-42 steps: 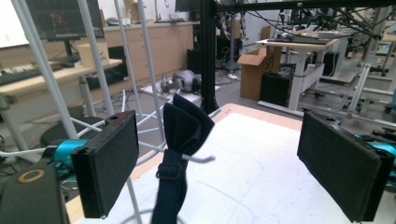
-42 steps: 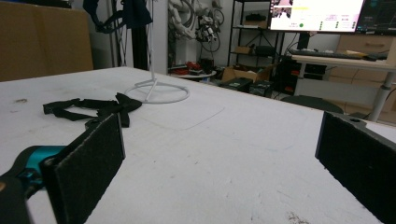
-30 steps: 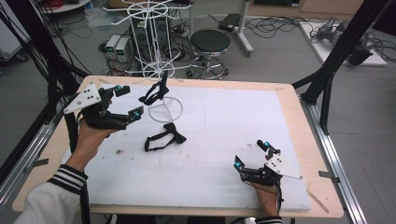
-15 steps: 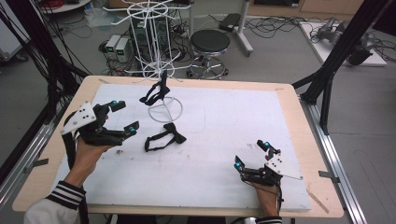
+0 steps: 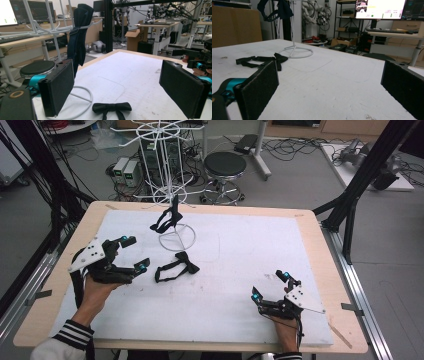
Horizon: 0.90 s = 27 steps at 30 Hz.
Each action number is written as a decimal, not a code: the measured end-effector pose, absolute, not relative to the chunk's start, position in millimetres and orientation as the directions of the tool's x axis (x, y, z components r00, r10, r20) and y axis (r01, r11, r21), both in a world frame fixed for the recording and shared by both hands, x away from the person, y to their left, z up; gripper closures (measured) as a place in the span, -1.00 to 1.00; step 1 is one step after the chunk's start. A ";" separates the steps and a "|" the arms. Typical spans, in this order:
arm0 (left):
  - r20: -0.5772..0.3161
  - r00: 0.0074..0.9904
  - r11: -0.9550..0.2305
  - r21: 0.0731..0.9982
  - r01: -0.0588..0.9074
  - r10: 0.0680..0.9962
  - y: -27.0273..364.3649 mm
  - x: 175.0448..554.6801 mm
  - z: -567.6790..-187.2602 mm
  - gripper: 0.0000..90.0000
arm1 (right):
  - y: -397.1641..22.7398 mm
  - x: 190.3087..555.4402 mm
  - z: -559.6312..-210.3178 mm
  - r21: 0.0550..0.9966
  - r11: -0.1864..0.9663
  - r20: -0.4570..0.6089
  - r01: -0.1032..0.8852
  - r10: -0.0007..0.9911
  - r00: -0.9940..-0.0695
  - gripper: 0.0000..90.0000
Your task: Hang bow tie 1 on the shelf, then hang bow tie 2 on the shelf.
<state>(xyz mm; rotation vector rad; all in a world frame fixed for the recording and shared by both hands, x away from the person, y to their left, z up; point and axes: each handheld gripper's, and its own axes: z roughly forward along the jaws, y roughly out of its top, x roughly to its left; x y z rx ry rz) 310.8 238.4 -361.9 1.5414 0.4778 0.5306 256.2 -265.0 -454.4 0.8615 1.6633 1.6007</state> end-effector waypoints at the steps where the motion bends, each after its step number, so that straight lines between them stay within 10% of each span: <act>1: 0.042 0.802 -0.039 0.999 -0.024 0.596 237.7 311.0 -361.5 -0.71 | -265.2 256.1 -454.5 0.999 0.031 -0.019 0.012 0.827 -0.562 -0.99; 27: 0.070 0.834 -0.140 0.990 0.009 0.548 226.7 326.4 -357.7 -0.71 | -267.1 256.2 -455.0 1.000 0.008 0.000 0.012 0.826 -0.563 -0.99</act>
